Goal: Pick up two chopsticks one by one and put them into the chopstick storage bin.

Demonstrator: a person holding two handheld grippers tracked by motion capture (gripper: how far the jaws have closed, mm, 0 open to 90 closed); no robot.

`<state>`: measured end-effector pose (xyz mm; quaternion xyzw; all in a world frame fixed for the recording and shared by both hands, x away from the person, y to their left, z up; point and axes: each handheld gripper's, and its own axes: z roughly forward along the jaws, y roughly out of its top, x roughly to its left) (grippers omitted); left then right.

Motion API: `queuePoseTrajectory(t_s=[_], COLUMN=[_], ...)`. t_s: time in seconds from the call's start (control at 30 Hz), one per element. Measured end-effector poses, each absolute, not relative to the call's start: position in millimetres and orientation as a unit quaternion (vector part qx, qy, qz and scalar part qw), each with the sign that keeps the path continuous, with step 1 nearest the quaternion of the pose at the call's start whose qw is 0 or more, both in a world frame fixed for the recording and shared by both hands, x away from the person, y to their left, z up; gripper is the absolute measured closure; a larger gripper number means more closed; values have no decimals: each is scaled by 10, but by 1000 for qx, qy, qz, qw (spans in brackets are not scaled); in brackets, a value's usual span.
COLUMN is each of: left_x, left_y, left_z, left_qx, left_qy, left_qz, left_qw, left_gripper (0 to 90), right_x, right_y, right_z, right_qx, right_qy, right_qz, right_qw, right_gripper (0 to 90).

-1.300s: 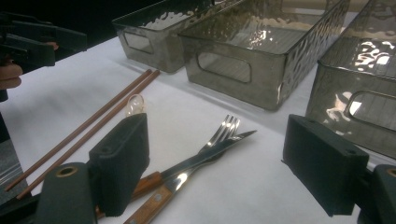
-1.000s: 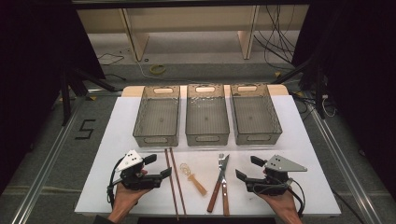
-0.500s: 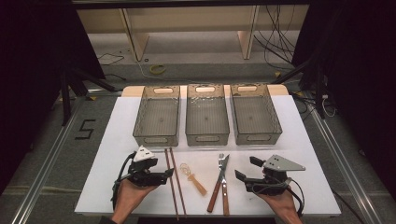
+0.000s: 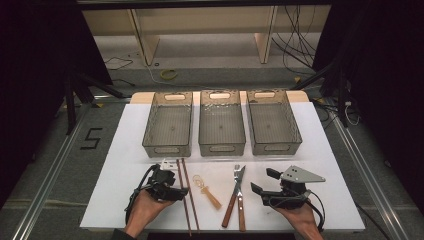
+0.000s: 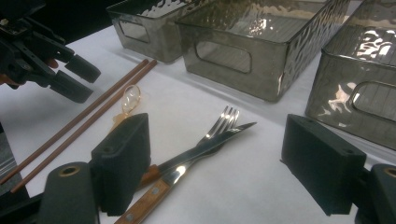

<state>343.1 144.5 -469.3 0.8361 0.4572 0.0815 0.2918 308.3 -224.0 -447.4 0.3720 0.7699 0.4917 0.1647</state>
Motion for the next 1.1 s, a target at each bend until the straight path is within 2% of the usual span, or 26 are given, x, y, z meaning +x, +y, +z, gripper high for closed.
queuePoseTrajectory(t_s=[0.27,0.53,1.1], left_x=[3467,3499,3491], left_y=[1357,1311,1233], left_z=[-4718,-4756,-4768], left_qx=[851,862,876], left_qy=[447,439,416], left_qz=[86,91,96], left_qw=[262,237,224], left_gripper=[424,442,512], right_x=[3086,3087,3088], right_y=[-2239,-2239,-2237], right_z=[-4473,-4474,-4469], right_qx=[373,371,372], right_qy=[769,770,770], right_qz=[494,493,494], right_qw=[161,160,159], right_gripper=[250,253,260])
